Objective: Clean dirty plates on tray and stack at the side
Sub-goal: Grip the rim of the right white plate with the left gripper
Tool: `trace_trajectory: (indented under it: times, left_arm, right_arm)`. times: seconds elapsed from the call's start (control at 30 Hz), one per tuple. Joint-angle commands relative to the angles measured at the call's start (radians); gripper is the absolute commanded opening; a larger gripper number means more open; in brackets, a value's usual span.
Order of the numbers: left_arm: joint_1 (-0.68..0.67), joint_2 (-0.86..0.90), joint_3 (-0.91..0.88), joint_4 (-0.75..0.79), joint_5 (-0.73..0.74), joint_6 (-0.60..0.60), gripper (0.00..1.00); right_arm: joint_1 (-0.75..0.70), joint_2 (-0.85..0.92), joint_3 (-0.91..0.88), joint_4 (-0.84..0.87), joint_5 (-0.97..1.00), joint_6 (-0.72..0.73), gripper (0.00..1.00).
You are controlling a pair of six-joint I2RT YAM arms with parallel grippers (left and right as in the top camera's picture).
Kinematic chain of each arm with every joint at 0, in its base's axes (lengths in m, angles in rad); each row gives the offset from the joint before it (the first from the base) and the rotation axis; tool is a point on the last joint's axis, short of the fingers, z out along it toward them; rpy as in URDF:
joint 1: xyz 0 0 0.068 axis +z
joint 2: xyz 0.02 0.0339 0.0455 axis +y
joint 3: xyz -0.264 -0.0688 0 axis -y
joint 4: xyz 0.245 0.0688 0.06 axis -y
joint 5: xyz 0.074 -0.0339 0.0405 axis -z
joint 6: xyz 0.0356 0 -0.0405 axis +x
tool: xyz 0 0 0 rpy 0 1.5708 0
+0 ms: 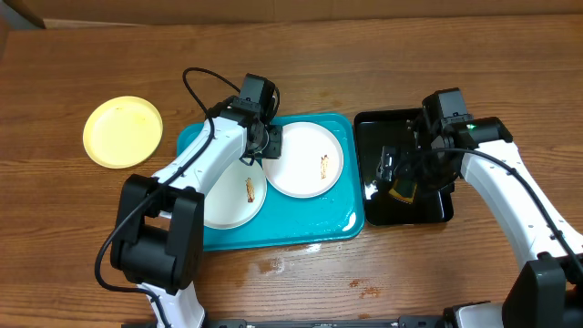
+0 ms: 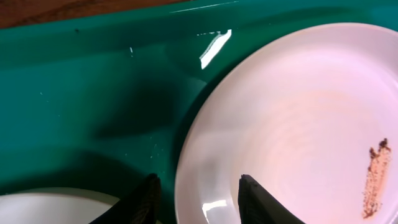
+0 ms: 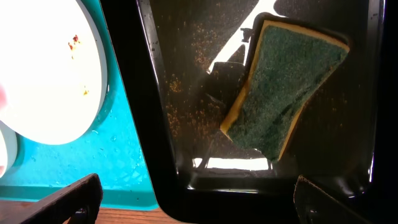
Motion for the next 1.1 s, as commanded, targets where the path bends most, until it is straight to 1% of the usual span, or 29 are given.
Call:
trace_trajectory:
  times: [0.0,0.23,0.37,0.43,0.5,0.57,0.6,0.63,0.7,0.73,0.83,0.97,1.07]
  left_arm:
    - [-0.002,0.034,-0.005,0.006,-0.039,0.021,0.42]
    - [-0.02,0.093,-0.005,0.015,-0.039,0.023,0.41]
    - [-0.021,0.092,-0.003,0.014,-0.039,0.022,0.31]
    - [-0.019,0.092,-0.003,0.014,-0.039,0.022,0.28]
    - [-0.019,0.092,-0.003,0.014,-0.039,0.022,0.2]
    - [-0.019,0.092,-0.003,0.014,-0.039,0.022,0.09]
    - [-0.019,0.092,-0.003,0.014,-0.039,0.022,0.05]
    - [-0.019,0.092,-0.003,0.015,-0.039,0.021,0.04]
    - [-0.019,0.092,-0.003,0.019,-0.039,0.016,0.04]
    - [-0.019,0.092,-0.003,0.025,-0.039,0.004,0.04]
    - [-0.019,0.092,-0.003,0.037,-0.038,-0.03,0.04]
    - [-0.019,0.092,-0.003,0.036,-0.039,-0.035,0.04]
    - [-0.019,0.092,-0.003,0.037,-0.039,-0.035,0.05]
  right_arm:
    - [0.004,-0.001,0.017,0.005,0.003,0.0,1.0]
    - [0.004,-0.001,0.017,0.015,0.003,0.0,1.0]
    - [0.004,-0.001,0.017,0.076,0.003,0.0,1.0]
    - [0.004,-0.001,0.017,0.101,0.002,0.0,1.0]
    - [0.004,-0.001,0.017,0.083,0.002,0.0,1.0]
    - [0.004,-0.001,0.017,0.092,0.003,-0.001,1.0]
    - [0.004,-0.001,0.017,0.098,0.003,-0.001,1.0]
    - [0.004,-0.001,0.017,0.098,0.003,-0.001,1.0]
    - [0.004,-0.001,0.017,0.098,0.029,0.005,0.93]
    - [0.004,-0.001,0.017,0.092,0.053,0.024,0.87]
    - [0.004,0.0,0.008,0.067,0.163,0.148,0.86]
    - [0.004,0.0,-0.048,0.093,0.247,0.214,0.85]
    - [0.004,0.001,-0.108,0.142,0.246,0.241,0.82]
